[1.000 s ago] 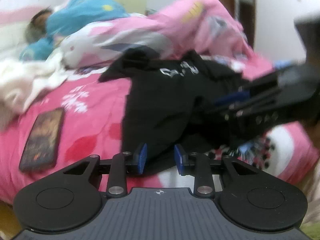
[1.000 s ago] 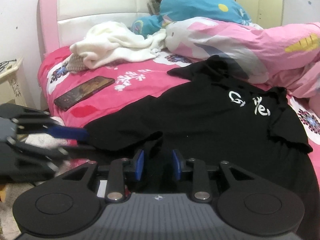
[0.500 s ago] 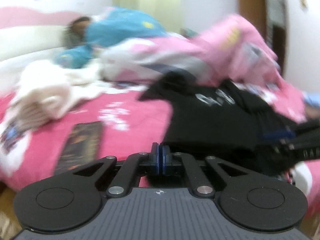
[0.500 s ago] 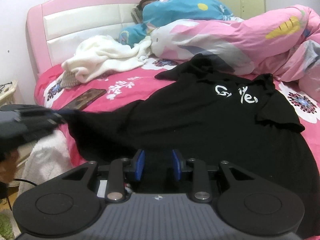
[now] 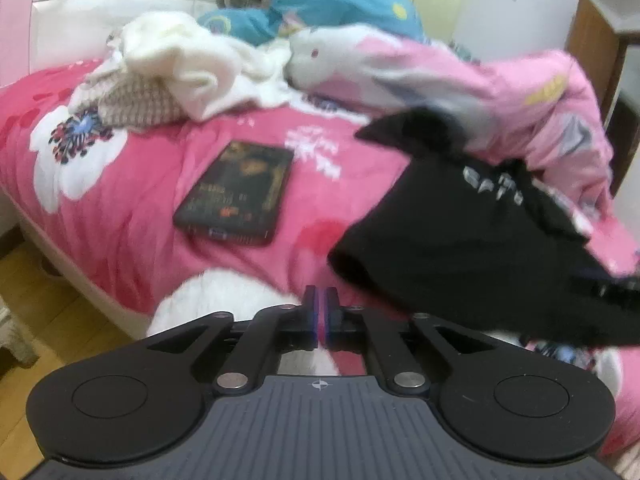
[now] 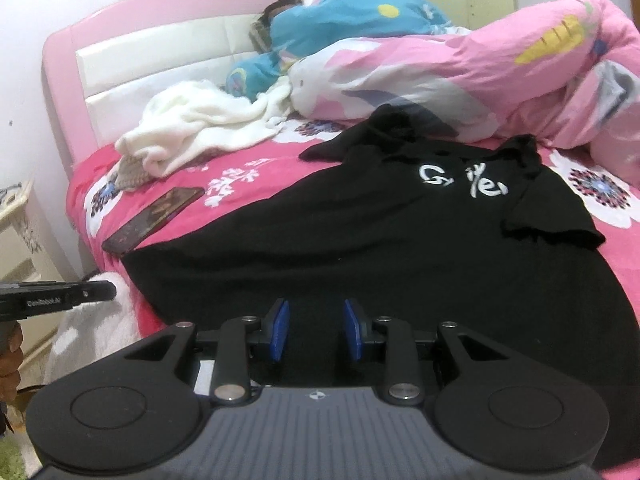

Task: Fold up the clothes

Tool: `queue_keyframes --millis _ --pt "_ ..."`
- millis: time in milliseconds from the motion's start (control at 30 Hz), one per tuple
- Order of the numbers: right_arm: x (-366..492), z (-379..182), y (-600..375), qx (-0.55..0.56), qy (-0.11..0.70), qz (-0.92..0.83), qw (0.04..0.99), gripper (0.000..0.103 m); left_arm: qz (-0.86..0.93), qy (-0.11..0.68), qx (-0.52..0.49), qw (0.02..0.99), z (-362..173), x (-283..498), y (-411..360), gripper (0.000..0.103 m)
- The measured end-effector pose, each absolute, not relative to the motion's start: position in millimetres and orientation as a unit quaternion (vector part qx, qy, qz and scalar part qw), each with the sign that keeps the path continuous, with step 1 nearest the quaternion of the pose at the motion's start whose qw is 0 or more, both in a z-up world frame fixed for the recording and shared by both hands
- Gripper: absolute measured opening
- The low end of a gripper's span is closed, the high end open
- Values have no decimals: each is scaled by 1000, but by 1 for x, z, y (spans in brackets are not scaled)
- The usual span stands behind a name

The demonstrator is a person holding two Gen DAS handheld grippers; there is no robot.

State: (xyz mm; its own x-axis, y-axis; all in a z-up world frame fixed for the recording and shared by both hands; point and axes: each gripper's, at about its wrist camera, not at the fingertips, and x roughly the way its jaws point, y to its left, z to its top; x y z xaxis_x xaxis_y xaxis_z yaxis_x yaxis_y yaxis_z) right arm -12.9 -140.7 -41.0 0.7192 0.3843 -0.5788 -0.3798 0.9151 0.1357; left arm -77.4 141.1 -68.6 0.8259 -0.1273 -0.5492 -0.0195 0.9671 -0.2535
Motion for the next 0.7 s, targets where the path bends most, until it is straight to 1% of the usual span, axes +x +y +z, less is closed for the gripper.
queue_keyframes --millis 33,67,100,167,333,467,600,633,700 --pt "-14 -41 -145 10 314 203 928 32 -33 288 -135 948 -66 -76 143 21" --pt "-15 -41 -148 16 314 200 928 32 -38 281 -145 948 -63 -73 146 27" --pt "-16 -41 -152 22 315 197 928 32 -42 275 -154 948 -61 -70 148 29" --pt "-19 -39 -160 35 313 191 930 32 -61 286 -167 941 -59 -52 149 40" --pt "-34 -30 -186 60 295 160 940 32 -71 361 -210 906 -75 -10 149 40" --pt "-62 -17 -234 91 272 94 953 32 -72 361 -199 908 -76 -14 147 37" --pt "-93 -23 -303 174 271 4 947 32 -59 364 -191 910 -79 -18 146 36" --pt "-98 -28 -318 198 275 -15 941 35 -55 364 -190 910 -77 -19 145 36" --pt "-106 -37 -345 245 280 -45 927 35 -48 362 -184 913 -74 -19 143 36"
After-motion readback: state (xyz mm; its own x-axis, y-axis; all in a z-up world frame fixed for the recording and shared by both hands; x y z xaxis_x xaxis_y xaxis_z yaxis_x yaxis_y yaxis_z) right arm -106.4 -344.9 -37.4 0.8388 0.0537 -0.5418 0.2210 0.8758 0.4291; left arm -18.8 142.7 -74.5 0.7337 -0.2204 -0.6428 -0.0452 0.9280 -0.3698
